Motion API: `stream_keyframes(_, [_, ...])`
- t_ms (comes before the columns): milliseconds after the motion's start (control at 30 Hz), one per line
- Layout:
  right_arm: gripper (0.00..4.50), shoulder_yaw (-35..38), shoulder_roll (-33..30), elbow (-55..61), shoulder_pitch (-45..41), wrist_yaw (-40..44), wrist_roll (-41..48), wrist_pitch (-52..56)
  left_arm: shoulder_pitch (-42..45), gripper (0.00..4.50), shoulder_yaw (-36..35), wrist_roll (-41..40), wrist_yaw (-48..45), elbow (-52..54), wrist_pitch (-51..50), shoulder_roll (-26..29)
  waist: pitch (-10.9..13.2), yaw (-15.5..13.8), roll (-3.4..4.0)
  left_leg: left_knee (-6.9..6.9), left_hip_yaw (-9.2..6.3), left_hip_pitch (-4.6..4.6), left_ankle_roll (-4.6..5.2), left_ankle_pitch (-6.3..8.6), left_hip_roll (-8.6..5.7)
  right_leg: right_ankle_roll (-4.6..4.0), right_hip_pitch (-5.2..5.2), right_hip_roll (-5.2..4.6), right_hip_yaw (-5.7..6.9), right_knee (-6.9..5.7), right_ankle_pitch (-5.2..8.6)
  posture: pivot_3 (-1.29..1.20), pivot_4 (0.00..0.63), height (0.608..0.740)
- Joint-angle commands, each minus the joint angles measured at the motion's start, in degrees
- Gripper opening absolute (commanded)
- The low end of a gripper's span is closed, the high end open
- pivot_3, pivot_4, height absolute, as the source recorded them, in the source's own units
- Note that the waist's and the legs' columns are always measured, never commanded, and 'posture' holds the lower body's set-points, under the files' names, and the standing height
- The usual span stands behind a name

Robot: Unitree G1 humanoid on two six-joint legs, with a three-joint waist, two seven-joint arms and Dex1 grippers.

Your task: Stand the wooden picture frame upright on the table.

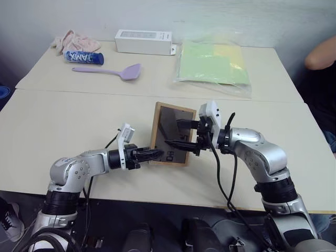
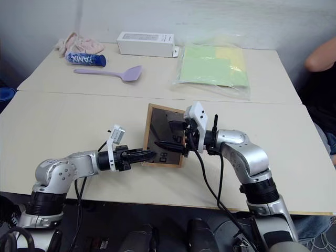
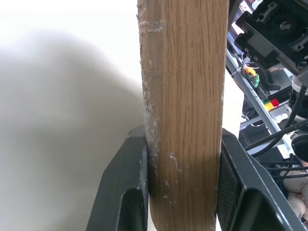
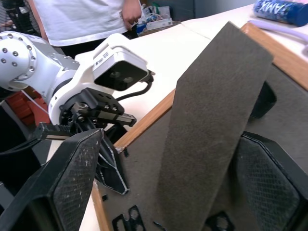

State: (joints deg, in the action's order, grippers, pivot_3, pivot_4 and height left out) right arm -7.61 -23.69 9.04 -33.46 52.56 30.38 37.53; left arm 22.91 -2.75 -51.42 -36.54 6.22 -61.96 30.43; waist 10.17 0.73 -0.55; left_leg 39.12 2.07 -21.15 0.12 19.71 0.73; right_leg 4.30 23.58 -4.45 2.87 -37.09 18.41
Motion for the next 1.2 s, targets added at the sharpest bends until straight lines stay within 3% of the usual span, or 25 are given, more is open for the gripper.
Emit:
stream_keyframes(33, [4.18,0.16,-1.71,5.64,1.09,5.41,3.05,-2.01,0.11,1.27,-1.97,-1.39,0.5,0.42,-2.66,-0.1,0.0,-0.02,0.0,-0.01,0.0,-0.01,0.01,0.0,0.0,0.0,0.0,0.0,0.0,0.0,0.0,0.0,0.15,0.74])
stream_keyframes(333, [4.18,1.17,-6.61,6.81,7.66,12.3,-0.65,-14.79,3.96,1.27,-8.1,-7.76,3.38,-3.88,-14.02,-2.2,0.01,-0.4,-0.01,-0.03,0.0,-0.03,0.07,0.04,0.0,0.02,0.01,0.01,0.0,0.01,-0.01,0.0,0.15,0.74])
stream_keyframes(467, [4.18,5.23,-6.64,3.32,9.11,11.97,-3.93,-26.27,7.89,1.27,-13.98,-13.82,7.39,-9.4,-26.26,-3.59,0.02,-0.52,-0.03,-0.01,0.0,-0.03,0.06,0.04,0.0,0.02,0.0,0.01,0.01,0.05,-0.01,0.0,0.15,0.74])
stream_keyframes(700, [4.18,11.16,-10.56,-11.49,10.33,15.63,-13.8,-59.92,10.65,1.27,-4.35,-38.17,10.15,-22.22,-30.54,10.18,0.06,-0.34,-0.09,-0.03,-0.01,-0.01,0.05,0.04,-0.01,0.03,-0.01,-0.01,0.0,0.02,-0.01,0.0,0.15,0.74])
stream_keyframes(800, [4.18,9.43,-10.63,-18.74,8.74,14.38,-20.57,-75.26,11.45,1.27,-1.77,-44.65,12.91,-25.0,-30.54,12.29,0.06,-0.28,-0.09,0.0,-0.01,0.03,0.05,0.04,0.0,0.03,-0.02,-0.03,-0.01,0.1,-0.01,0.0,0.15,0.74])
stream_keyframes(933, [4.18,7.37,-7.91,-26.82,5.53,6.27,-32.04,-92.54,12.21,1.27,1.39,-51.67,17.76,-26.42,-30.3,12.66,0.06,0.31,-0.09,0.02,-0.01,0.05,0.02,0.02,0.0,0.02,-0.02,-0.03,-0.02,0.1,-0.01,0.0,0.15,0.74])
stream_keyframes(1067, [4.18,6.66,-5.16,-30.27,3.43,-1.7,-36.33,-95.81,11.18,1.27,5.15,-58.18,22.98,-23.79,-27.44,14.11,0.06,1.06,-0.09,0.03,-0.02,0.06,-0.05,-0.02,0.01,0.02,-0.01,-0.02,-0.02,-0.01,-0.01,0.0,0.15,0.74])
stream_keyframes(1167, [4.18,5.77,-6.63,-28.28,3.83,-0.9,-29.26,-88.54,8.17,1.27,2.06,-52.58,26.52,-16.41,-22.19,13.7,0.07,1.01,-0.08,0.04,-0.03,0.05,-0.08,-0.04,0.04,0.02,0.0,-0.02,-0.01,-0.02,0.0,0.0,0.15,0.74])
stream_keyframes(1200, [4.18,5.91,-7.16,-26.24,4.74,1.03,-24.34,-80.96,6.93,1.27,0.42,-48.92,26.42,-13.79,-19.03,12.94,0.07,0.98,-0.08,0.04,-0.04,0.04,-0.07,-0.04,0.04,0.01,-0.01,-0.03,-0.01,0.02,0.0,0.0,0.15,0.74])
